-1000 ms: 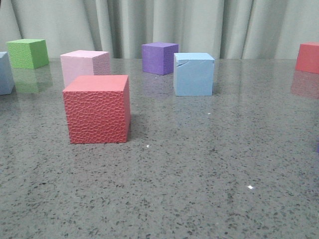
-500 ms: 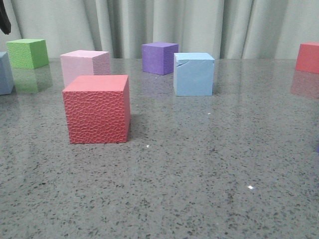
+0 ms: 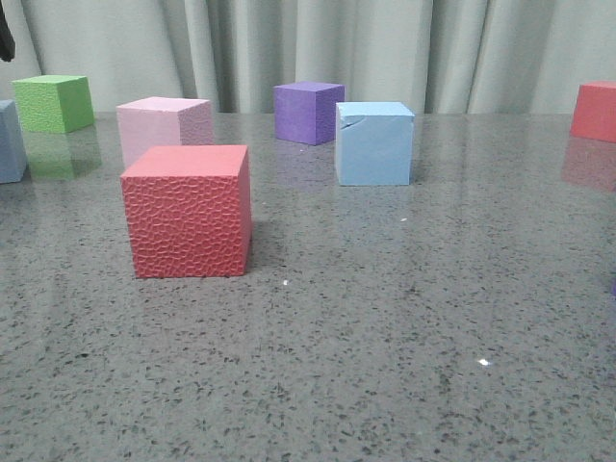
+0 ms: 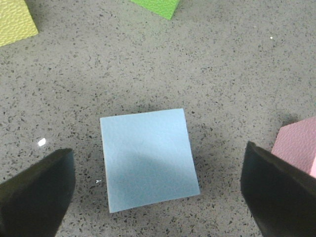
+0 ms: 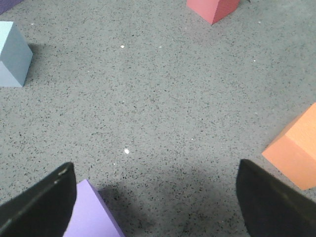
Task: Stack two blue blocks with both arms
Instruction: 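Lower the left gripper and close it on the second light blue cube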
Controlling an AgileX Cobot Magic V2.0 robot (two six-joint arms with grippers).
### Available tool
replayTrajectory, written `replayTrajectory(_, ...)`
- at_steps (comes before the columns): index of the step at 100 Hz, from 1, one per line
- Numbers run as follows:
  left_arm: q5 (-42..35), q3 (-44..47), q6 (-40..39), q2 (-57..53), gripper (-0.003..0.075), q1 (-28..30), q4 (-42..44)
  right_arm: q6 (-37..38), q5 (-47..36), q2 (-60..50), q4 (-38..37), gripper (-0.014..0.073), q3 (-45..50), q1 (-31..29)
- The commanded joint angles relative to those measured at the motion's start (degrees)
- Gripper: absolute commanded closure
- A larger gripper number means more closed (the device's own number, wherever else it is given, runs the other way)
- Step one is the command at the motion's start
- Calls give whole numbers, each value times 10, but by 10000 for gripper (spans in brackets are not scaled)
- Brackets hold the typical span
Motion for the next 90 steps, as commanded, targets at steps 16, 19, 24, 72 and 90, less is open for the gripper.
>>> replayTrajectory(16, -34, -19, -7, -19, 83, -3, 4, 2, -38, -6, -3, -52, -14, -3)
replayTrajectory(19, -34, -19, -7, -19, 83, -3, 6, 2, -38, -6, -2, -52, -14, -3)
replayTrajectory(24, -35, -19, -7, -19, 83, -3, 6, 2, -38, -6, -1, -52, -14, -3)
replayTrajectory(72, -32, -19, -7, 33, 83, -3, 6, 2, -37, -6, -1, -52, -14, -3)
replayTrajectory(90, -38, -19, -7, 44, 83, -3, 6, 2, -37, -6, -1, -52, -14, -3)
